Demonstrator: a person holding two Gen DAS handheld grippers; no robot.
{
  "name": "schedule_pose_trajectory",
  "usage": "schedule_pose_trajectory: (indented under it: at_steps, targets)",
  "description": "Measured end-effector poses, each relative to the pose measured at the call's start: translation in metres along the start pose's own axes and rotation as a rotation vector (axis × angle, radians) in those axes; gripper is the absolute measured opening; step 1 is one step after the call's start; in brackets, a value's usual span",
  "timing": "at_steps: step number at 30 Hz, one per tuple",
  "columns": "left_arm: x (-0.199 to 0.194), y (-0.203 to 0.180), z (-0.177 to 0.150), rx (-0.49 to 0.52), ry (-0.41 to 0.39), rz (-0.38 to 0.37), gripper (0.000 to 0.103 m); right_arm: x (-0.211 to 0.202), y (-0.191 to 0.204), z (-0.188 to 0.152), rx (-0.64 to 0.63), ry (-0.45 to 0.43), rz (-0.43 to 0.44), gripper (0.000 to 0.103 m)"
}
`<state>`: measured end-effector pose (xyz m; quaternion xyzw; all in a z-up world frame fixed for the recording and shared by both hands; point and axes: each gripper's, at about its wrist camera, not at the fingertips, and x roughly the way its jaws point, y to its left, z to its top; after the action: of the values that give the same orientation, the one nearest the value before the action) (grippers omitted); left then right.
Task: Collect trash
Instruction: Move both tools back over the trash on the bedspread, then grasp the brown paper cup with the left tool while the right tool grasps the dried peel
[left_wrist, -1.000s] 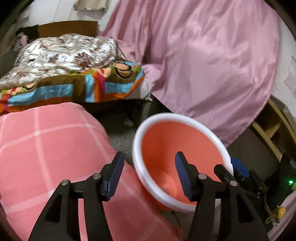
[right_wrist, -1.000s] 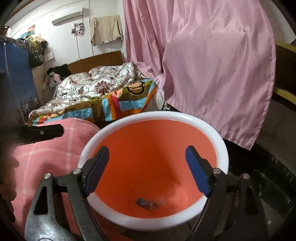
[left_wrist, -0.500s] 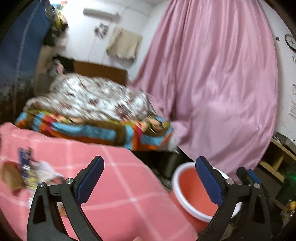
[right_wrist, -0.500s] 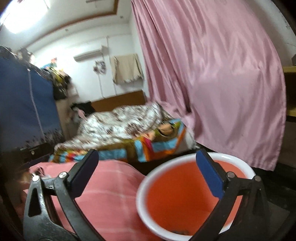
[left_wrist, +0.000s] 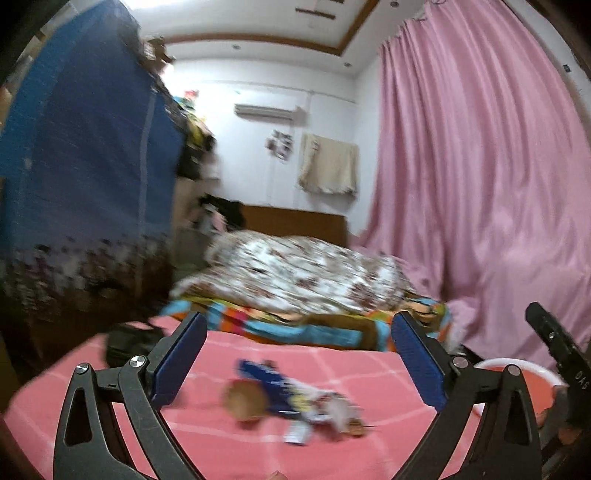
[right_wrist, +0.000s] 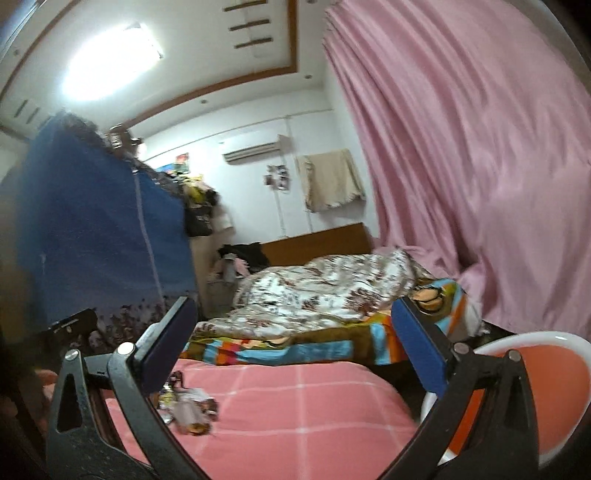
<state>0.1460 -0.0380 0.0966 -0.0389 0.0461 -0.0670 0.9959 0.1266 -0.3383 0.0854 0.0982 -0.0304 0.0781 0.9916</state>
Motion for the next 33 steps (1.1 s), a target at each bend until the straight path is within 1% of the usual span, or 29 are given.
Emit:
schedule_pose_trajectory:
  at_steps: [1,4,9,11,14,17,20,22,23,24,25,26,27,29,30,31,33]
  targets:
    - [-0.006,0.009,-0.001,0.008,-0.012,0.020,0.098,0.004,0.009,-0.002,-0.020,-0.001,0.022,0.103]
    - [-0.018,0.030,-0.006,0.039,-0.033,0.061,0.098,0.013,0.032,-0.009,-0.074,0.024,0.048,0.103]
    - [-0.024,0.053,-0.016,0.054,-0.019,0.076,0.098,0.031,0.059,-0.022,-0.143,0.087,0.084,0.103]
    - [-0.019,0.060,-0.020,0.042,0.003,0.063,0.098,0.036,0.063,-0.025,-0.160,0.106,0.087,0.103]
    - [-0.002,0.070,-0.019,0.013,0.056,0.037,0.098,0.047,0.068,-0.029,-0.173,0.152,0.109,0.103]
    - [0.013,0.074,-0.021,-0.010,0.126,0.009,0.098,0.059,0.073,-0.035,-0.199,0.208,0.134,0.103]
    - [0.030,0.074,-0.023,-0.024,0.207,-0.008,0.097,0.071,0.080,-0.044,-0.227,0.278,0.165,0.092]
    - [0.041,0.075,-0.024,-0.037,0.258,-0.026,0.097,0.081,0.086,-0.054,-0.248,0.351,0.177,0.080]
    - [0.048,0.075,-0.027,-0.044,0.283,-0.032,0.093,0.086,0.087,-0.060,-0.252,0.384,0.189,0.078]
    - [0.055,0.076,-0.029,-0.050,0.320,-0.037,0.087,0.091,0.088,-0.065,-0.250,0.414,0.202,0.076]
    - [0.061,0.076,-0.032,-0.058,0.353,-0.050,0.083,0.096,0.087,-0.070,-0.246,0.454,0.217,0.075]
    - [0.066,0.076,-0.033,-0.065,0.379,-0.061,0.077,0.100,0.088,-0.074,-0.243,0.485,0.229,0.075]
    - [0.073,0.077,-0.037,-0.075,0.419,-0.075,0.070,0.103,0.088,-0.078,-0.241,0.503,0.236,0.075]
    - [0.086,0.078,-0.043,-0.094,0.492,-0.108,0.064,0.108,0.091,-0.084,-0.239,0.544,0.256,0.075]
    - [0.091,0.078,-0.045,-0.104,0.521,-0.122,0.057,0.110,0.092,-0.087,-0.239,0.562,0.265,0.075]
    - [0.097,0.078,-0.047,-0.115,0.549,-0.134,0.054,0.111,0.092,-0.089,-0.241,0.578,0.273,0.075]
    - [0.106,0.081,-0.050,-0.149,0.596,-0.165,0.044,0.115,0.096,-0.094,-0.246,0.614,0.291,0.074]
